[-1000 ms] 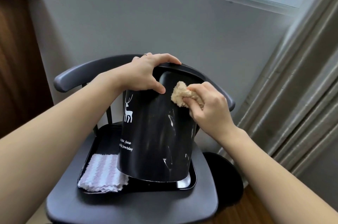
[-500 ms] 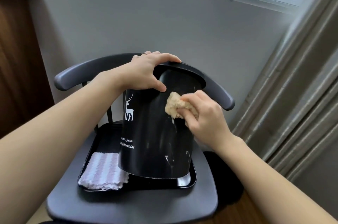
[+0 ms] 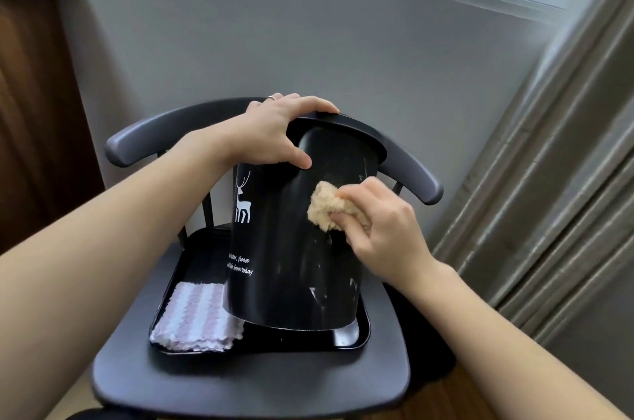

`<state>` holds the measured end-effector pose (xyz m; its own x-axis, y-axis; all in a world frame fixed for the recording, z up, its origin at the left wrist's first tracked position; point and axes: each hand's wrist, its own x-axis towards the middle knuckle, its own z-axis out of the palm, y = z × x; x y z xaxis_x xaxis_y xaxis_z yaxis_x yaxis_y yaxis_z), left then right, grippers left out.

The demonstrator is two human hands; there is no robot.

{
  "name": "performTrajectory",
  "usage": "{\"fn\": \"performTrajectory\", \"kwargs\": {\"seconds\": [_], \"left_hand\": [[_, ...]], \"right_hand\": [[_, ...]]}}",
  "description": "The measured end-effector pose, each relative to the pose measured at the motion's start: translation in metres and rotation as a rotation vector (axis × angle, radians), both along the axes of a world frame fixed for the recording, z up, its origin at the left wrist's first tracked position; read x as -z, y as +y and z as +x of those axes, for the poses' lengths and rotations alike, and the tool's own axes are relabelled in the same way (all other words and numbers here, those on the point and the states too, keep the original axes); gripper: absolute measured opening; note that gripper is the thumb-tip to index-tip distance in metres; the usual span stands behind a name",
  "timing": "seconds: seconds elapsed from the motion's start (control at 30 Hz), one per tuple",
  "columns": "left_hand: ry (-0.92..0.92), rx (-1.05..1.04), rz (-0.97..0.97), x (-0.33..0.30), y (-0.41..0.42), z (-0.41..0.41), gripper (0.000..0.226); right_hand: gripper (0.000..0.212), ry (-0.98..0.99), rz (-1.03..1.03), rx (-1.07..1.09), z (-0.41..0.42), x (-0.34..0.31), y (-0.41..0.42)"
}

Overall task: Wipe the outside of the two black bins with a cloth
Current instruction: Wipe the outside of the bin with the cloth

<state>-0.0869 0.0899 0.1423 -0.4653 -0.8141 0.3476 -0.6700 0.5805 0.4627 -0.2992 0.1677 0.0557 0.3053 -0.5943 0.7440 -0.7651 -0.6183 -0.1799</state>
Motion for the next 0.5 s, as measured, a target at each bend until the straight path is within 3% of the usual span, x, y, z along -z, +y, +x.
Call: {"fn": "performTrajectory", "kwargs": {"seconds": [0.2,0.4,0.5], "left_hand": [[0.009,0.013,-0.001,0.000,0.002,-0.001,0.080],[0.000,-0.009,0.003,-0.001,0.002,-0.002,0.080],[0.007,-0.011,0.010,-0.001,0.003,-0.002,0.080]], "right_hand": [[0.016,0.198,0.024,-0.110,-0.007,0.017,0.017],[0.021,-0.029,-0.001,0.070,-0.001,-0.016,-0.013],[0.023,-0.040,0.017,0.040,0.001,-0.011,-0.009]]}}
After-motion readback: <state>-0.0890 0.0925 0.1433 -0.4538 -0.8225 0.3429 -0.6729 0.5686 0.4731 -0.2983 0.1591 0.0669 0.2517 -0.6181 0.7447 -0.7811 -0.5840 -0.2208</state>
